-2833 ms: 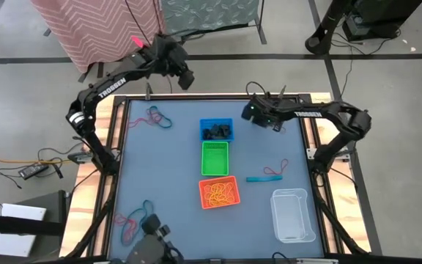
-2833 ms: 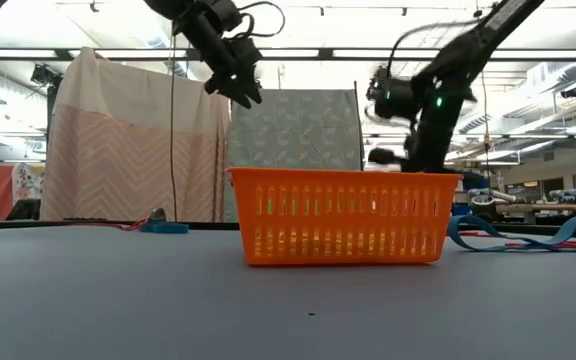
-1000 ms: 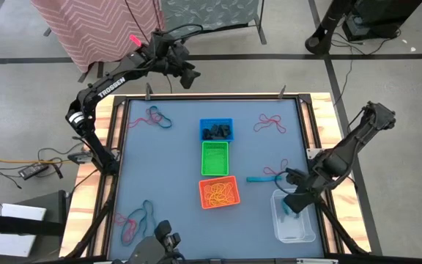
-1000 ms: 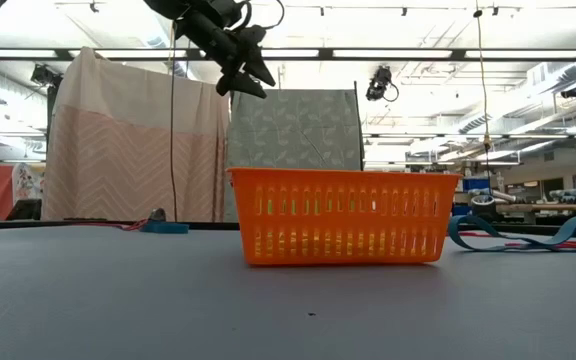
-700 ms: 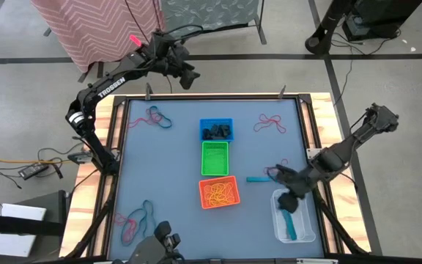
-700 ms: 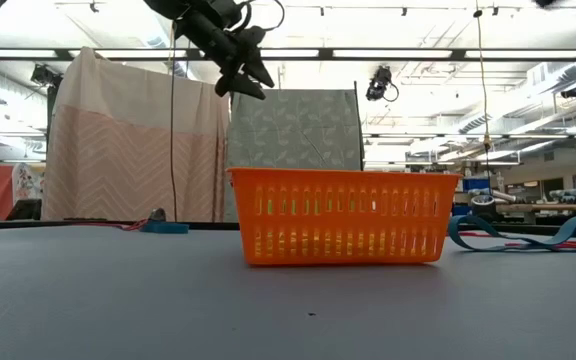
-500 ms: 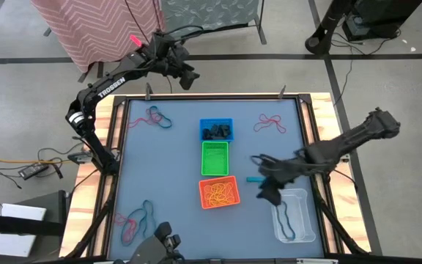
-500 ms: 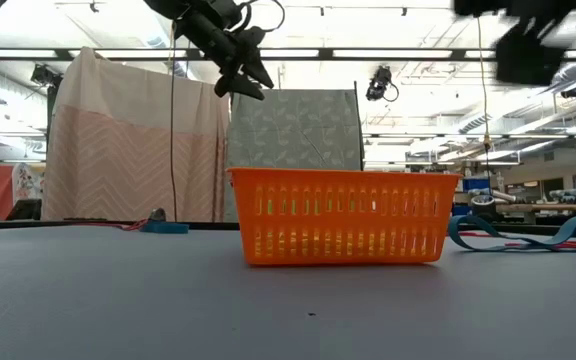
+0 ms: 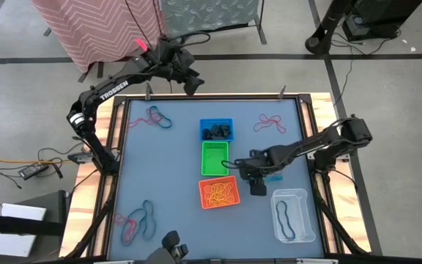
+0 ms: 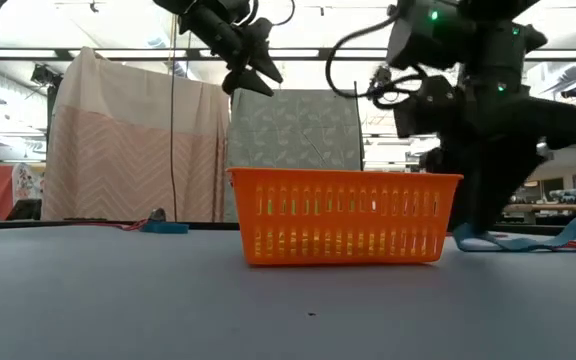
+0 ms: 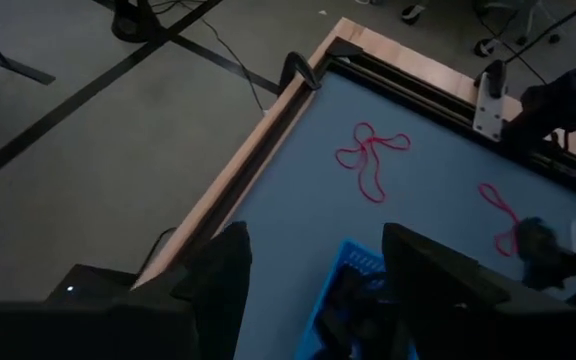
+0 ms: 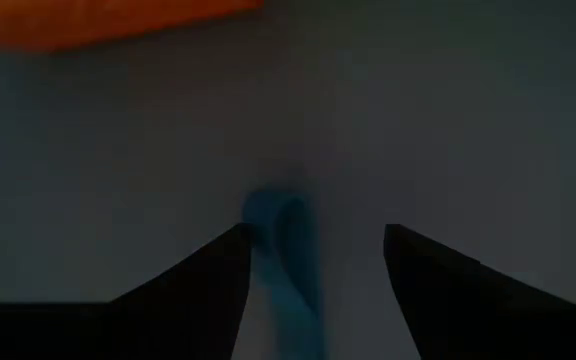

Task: Sort rubber bands into baskets
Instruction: Put the blue rubber band into the transparent bin

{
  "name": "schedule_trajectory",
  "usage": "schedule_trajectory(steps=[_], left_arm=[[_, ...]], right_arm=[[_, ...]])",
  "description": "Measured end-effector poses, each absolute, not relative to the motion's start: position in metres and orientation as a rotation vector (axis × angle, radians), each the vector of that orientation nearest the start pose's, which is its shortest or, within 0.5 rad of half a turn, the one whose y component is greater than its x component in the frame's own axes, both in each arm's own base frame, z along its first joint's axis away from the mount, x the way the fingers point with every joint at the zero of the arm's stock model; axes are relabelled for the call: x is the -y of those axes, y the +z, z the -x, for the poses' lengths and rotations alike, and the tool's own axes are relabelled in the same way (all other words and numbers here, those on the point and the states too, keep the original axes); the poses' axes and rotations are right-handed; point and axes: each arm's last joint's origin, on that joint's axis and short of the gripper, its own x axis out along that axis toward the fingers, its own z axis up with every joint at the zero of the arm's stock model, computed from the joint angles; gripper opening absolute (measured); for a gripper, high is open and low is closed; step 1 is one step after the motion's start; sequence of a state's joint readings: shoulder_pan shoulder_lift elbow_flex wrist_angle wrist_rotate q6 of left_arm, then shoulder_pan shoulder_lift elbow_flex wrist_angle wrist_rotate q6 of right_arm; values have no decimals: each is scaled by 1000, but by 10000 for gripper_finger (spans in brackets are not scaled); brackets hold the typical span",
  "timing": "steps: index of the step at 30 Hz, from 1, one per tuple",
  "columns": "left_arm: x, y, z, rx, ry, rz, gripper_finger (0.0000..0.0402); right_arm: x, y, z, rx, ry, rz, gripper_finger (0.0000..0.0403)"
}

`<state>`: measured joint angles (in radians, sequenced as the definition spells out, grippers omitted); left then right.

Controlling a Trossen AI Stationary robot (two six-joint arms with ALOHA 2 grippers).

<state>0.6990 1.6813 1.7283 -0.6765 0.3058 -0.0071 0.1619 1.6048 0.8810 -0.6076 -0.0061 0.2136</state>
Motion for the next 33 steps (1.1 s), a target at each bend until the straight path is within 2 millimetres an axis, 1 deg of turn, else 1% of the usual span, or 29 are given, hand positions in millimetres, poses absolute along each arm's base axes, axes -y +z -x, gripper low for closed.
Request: schedule_trajectory(steps=[3, 10, 14, 18, 22, 25, 29, 31, 33], left_arm=[[-225, 381, -292, -555, 368, 315, 229], [-204, 380, -306, -578, 292, 304, 229], [-182, 374, -313, -656, 182, 324, 229], [-150, 364, -319, -798, 53, 284, 229], [-120, 348, -328, -868, -44, 258, 229], [-98, 329, -338, -891, -94, 266, 229], [-72, 303, -348, -894, -132, 326, 229], [-61, 297, -354, -859, -149, 363, 229], [-53, 298, -359, -816, -151, 400, 229]], right_arm=[[-50, 152, -271, -1362, 61, -91, 240], [-61, 155, -269, -1342, 98, -5, 240], [-68, 153, -267, -1356, 146, 1, 235], [-75, 153, -267, -1341, 182, 48, 227], [-78, 152, -266, -1323, 163, 90, 213], [-78, 149, -264, -1332, 149, 83, 203], [-77, 142, -258, -1356, 132, 59, 197], [-77, 139, -256, -1356, 134, 65, 197], [-78, 136, -254, -1342, 139, 76, 197]])
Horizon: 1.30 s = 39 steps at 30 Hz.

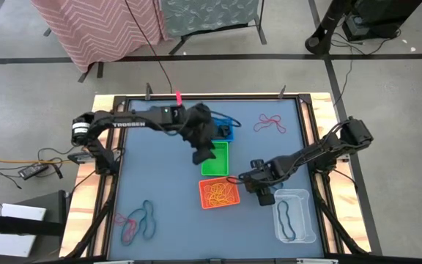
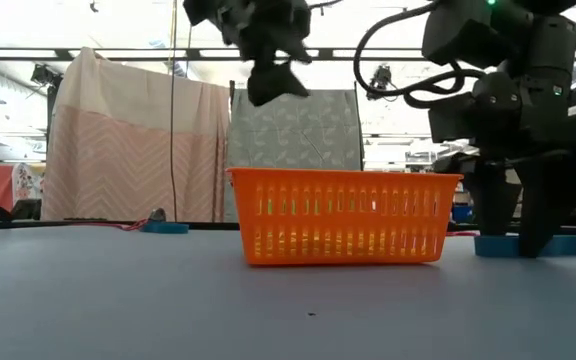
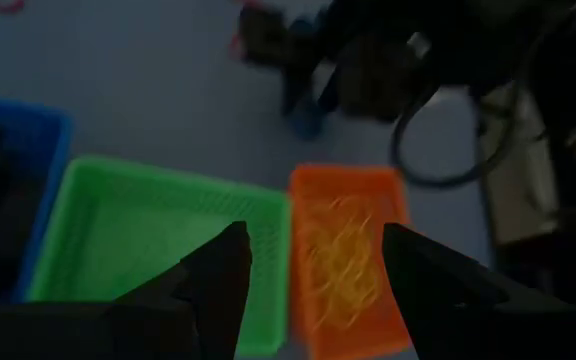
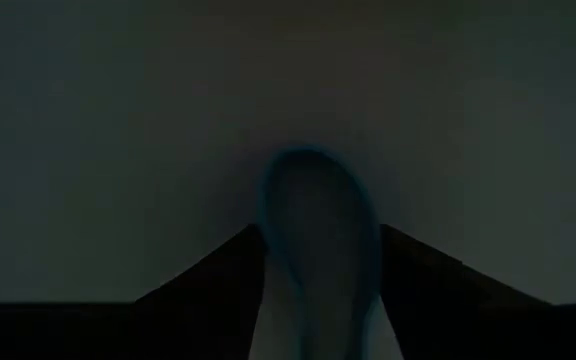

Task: Sort rubber bands into baskets
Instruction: Put the blue rubber band into the transparent bin

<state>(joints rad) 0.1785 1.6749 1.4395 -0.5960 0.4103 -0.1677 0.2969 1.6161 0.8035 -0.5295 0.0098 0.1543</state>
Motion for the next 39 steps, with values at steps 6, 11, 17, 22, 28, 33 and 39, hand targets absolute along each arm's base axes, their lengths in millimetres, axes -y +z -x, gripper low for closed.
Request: schedule_trajectory(steps=[6, 11, 17, 22, 28, 33, 39], left_arm=[[-39, 332, -356, -703, -156, 455, 229], [-34, 380, -312, -589, -68, 407, 229], [-24, 427, -241, -436, 148, 326, 229], [4, 428, -208, -288, 91, 331, 229], [50, 372, -198, -53, -78, 440, 229], [70, 313, -206, 43, -142, 581, 229], [79, 284, -214, 33, -159, 693, 229]], right_arm=[[-79, 136, -258, -1273, 81, 97, 98], [-71, 160, -277, -1160, 30, 88, 19], [-61, 222, -283, -958, -50, 31, 12], [-54, 261, -264, -827, -138, -149, 12], [-65, 286, -241, -747, -138, -437, 12], [-97, 295, -222, -781, -47, -709, 12], [-144, 290, -190, -958, 0, -870, 12]])
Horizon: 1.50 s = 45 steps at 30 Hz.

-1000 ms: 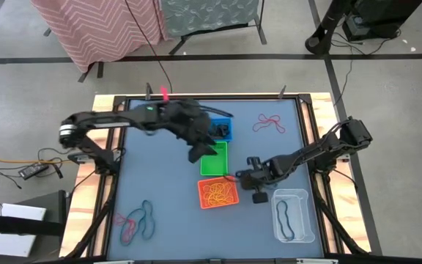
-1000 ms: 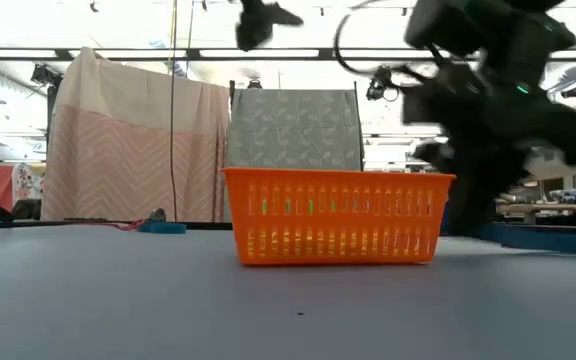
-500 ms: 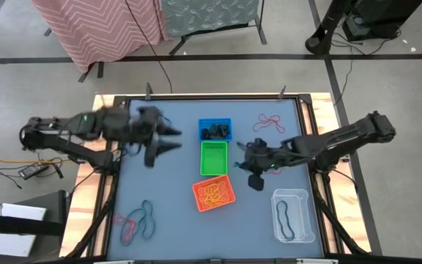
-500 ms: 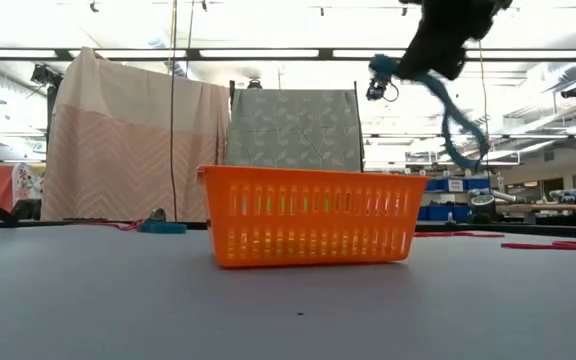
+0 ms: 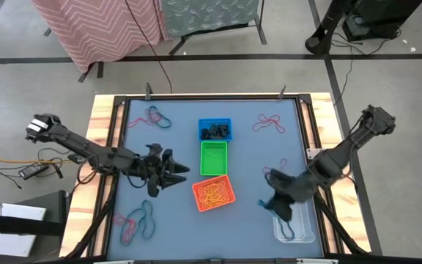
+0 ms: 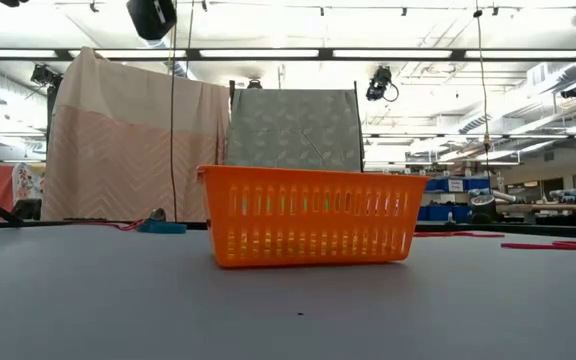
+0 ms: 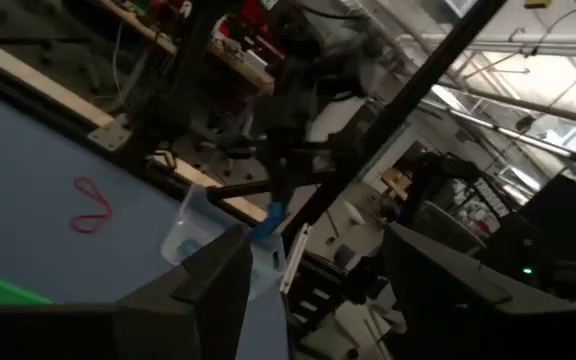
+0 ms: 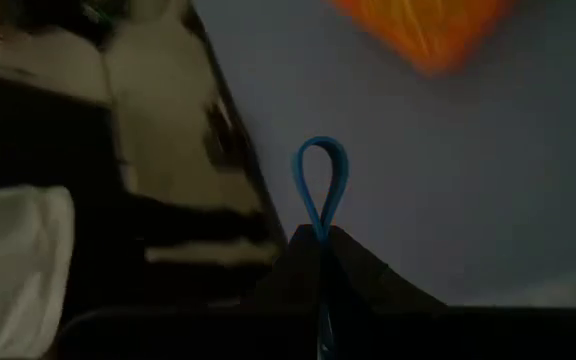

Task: Sort rubber bands into baskets
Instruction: Put the blue rubber band into the transparent bin

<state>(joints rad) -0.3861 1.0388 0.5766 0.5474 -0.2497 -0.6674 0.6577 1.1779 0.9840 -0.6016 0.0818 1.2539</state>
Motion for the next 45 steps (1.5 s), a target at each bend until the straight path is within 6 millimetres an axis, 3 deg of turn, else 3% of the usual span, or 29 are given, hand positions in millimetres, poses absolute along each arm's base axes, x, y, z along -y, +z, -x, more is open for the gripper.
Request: schedule_trajectory(steps=[4, 9, 15, 19, 26, 31, 38, 42, 45], left_arm=[[82, 284, -215, 56, -159, 696, 229], [79, 285, -215, 93, -69, 700, 229], [77, 281, -216, 91, 37, 707, 229], [77, 286, -218, 72, 71, 724, 229], [85, 308, -250, -124, 182, 539, 221], [74, 330, -266, -332, 287, 359, 216], [42, 371, -259, -459, 398, 212, 215], [25, 385, -253, -504, 447, 157, 215], [11, 386, -247, -567, 515, 155, 215]], right_arm=[[-157, 276, -164, -1143, -138, -862, 12], [-153, 266, -141, -1216, -367, -802, 12], [-155, 255, -142, -1225, -374, -866, 26], [-156, 235, -141, -1250, -413, -974, 35], [-150, 202, -136, -1194, -623, -1168, 32], [-151, 204, -139, -1196, -570, -1144, 100], [-152, 211, -147, -1198, -532, -1220, 223], [-151, 210, -144, -1300, -521, -1200, 257], [-157, 213, -146, -1235, -458, -1209, 265]])
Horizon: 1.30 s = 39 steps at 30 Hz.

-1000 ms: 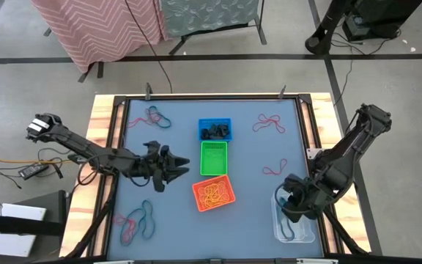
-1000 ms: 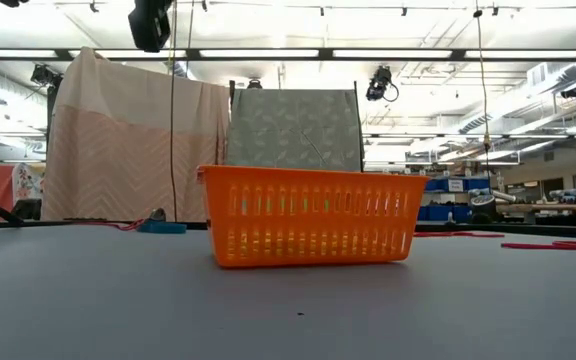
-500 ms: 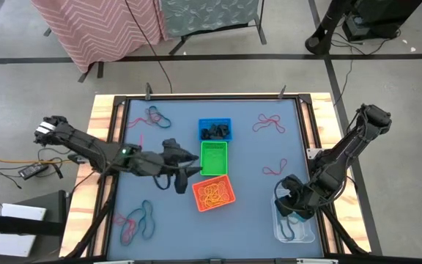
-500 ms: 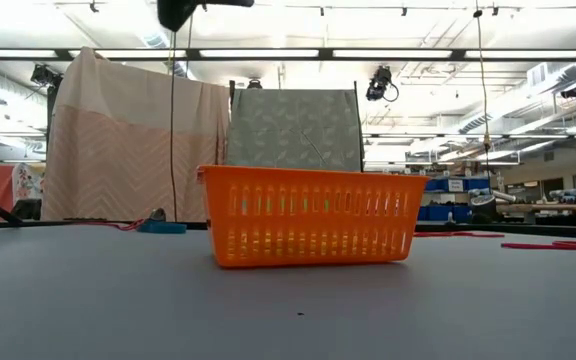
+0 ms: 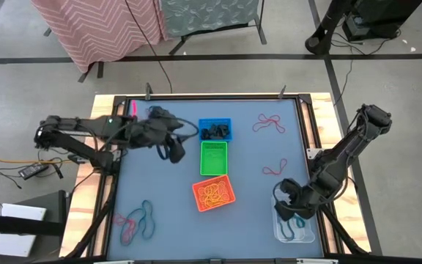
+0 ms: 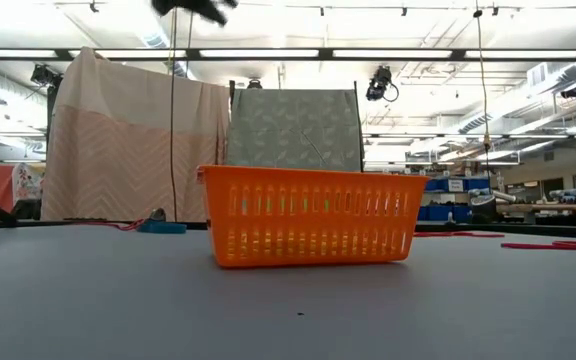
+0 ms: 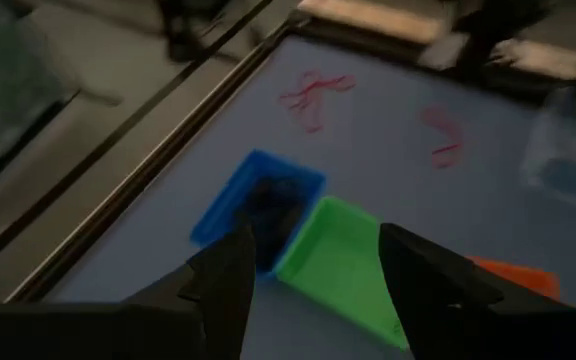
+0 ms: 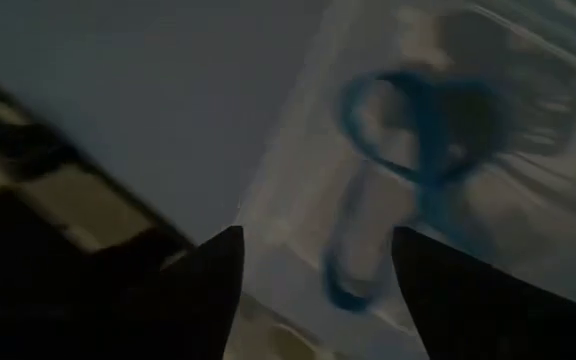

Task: Sort rubber bands into baskets
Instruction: Put the blue rubber band into the transparent bin

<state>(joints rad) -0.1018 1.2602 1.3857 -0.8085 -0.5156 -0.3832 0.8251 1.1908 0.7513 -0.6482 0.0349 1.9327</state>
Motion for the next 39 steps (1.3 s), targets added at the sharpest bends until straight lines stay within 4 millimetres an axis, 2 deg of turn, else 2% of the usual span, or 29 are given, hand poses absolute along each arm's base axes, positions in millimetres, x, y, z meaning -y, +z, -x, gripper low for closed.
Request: schedule_trajectory(steps=[3, 7, 11, 14, 19, 23, 28, 33, 36, 39], left_arm=[[-10, 373, -240, -701, 621, 179, 215], [-49, 332, -229, -897, 778, 235, 215], [-95, 286, -228, -971, 665, 455, 215], [-128, 246, -228, -1038, 675, 610, 215], [-167, 199, -233, -1168, 736, 647, 215], [-184, 174, -237, -1239, 775, 659, 215], [-189, 148, -244, -1301, 752, 686, 211], [-192, 138, -246, -1332, 753, 666, 187], [-192, 139, -247, -1319, 749, 657, 130], [-191, 146, -246, -1295, 729, 631, 31]], right_arm=[[-162, 218, -152, -1099, -390, -1235, 266], [-167, 227, -162, -915, -299, -1293, 261], [-169, 240, -176, -711, -184, -1315, 261], [-166, 251, -187, -566, -120, -1320, 261], [-157, 262, -201, -412, -91, -1305, 257], [-149, 267, -209, -310, -116, -1282, 256], [-142, 269, -214, -257, -143, -1263, 256], [-139, 269, -216, -232, -166, -1263, 256], [-138, 270, -216, -208, -182, -1262, 256], [-138, 270, -216, -206, -181, -1237, 256]])
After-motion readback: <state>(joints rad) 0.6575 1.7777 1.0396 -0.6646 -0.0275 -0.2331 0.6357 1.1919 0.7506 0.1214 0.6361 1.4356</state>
